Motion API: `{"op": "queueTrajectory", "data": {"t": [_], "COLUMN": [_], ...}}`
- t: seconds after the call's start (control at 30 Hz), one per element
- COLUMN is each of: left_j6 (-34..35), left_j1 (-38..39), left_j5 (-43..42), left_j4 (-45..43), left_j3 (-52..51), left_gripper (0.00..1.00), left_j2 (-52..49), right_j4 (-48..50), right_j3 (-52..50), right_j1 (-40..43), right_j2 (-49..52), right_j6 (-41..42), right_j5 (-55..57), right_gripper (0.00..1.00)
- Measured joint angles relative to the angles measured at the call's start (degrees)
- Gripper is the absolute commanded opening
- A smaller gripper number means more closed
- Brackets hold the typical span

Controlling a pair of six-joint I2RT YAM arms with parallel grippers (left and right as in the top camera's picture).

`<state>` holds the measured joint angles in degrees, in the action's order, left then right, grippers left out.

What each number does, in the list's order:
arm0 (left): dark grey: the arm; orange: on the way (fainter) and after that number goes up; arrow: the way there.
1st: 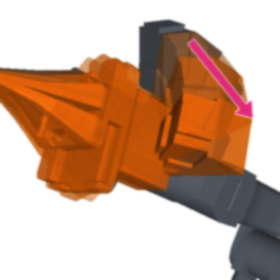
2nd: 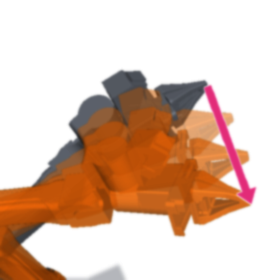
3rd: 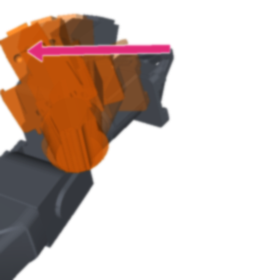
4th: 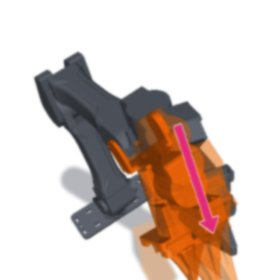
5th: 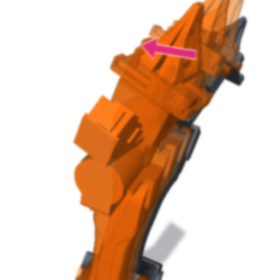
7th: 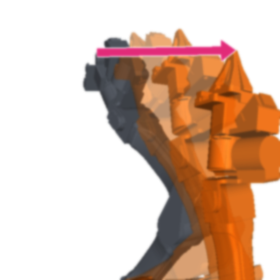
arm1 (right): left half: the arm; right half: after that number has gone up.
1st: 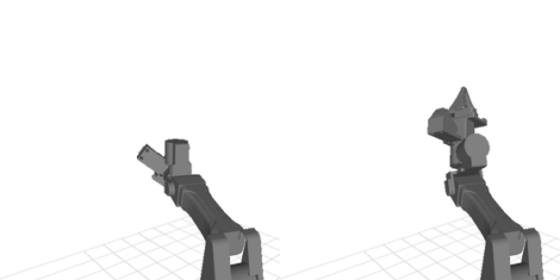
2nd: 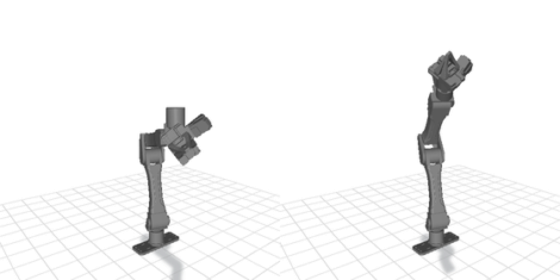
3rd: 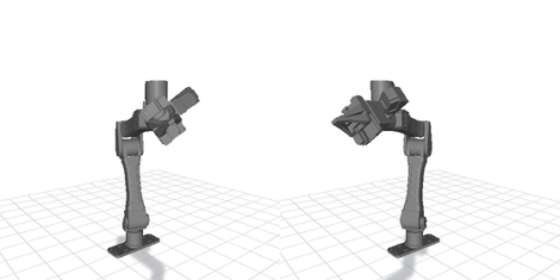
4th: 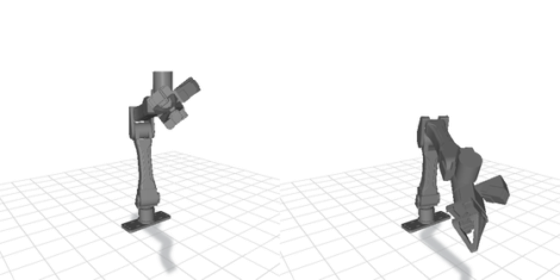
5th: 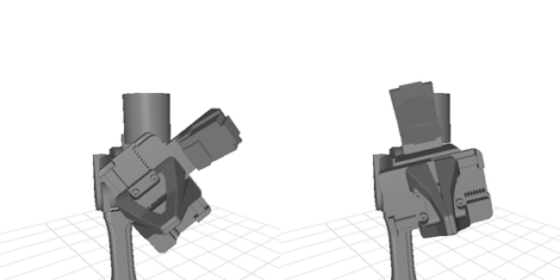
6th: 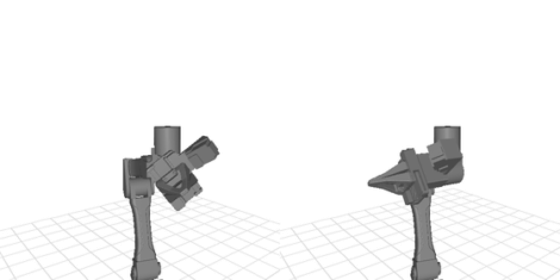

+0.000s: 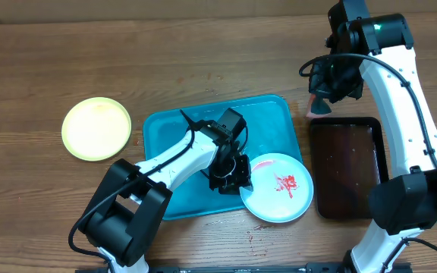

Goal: Clean dirty plates on tray and stack at the side
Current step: 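Grip the white plate's rim with the left gripper and pull it onto the tray center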

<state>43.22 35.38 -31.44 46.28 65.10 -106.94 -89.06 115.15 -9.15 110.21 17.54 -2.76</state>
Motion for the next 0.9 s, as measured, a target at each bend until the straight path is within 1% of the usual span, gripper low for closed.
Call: {"op": "queueTrajectory", "data": {"t": [0.1,0.17,0.23,0.33,0.37,0.47,0.73,0.8,0.9], "left_j6": [0.2,0.2,0.2,0.5,0.7,0.8,0.4,-0.1,-1.4], "left_j1": [0.0,0.0,0.0,-0.1,-0.1,-0.2,-1.6,-2.7,-5.8], "left_j5": [0.4,0.4,0.4,-0.3,-0.1,-1.4,-1.5,-0.6,3.2], "left_j4": [0.0,0.0,0.0,-0.4,-0.5,-0.5,-0.6,0.8,4.7], "left_j3": [0.0,0.0,0.0,0.0,0.1,0.4,0.7,0.8,1.9], "left_gripper": [0.38,0.36,0.28,0.06,0.04,0.04,0.04,0.04,0.05], "left_j2": [-0.4,-0.9,-2.1,-4.0,-4.1,-4.3,-4.3,-4.2,-3.9], "right_j4": [0.0,0.0,-0.1,-0.1,-0.1,-0.1,-0.1,-0.2,-0.1], "right_j3": [0.0,0.0,0.0,0.0,0.0,0.0,0.0,0.0,0.0], "right_j1": [0.0,0.0,0.0,0.0,0.0,0.0,0.0,0.0,0.0], "right_j2": [0.0,0.0,0.0,0.0,0.0,0.0,0.0,0.0,0.0], "right_j6": [0.0,0.0,0.0,0.0,0.0,0.0,-0.2,-0.3,-0.3], "right_j5": [0.0,0.0,0.0,0.0,0.0,0.0,0.0,0.0,0.0], "right_gripper": [0.04,0.04,0.04,0.04,0.04,0.04,0.04,0.04,0.04]}}
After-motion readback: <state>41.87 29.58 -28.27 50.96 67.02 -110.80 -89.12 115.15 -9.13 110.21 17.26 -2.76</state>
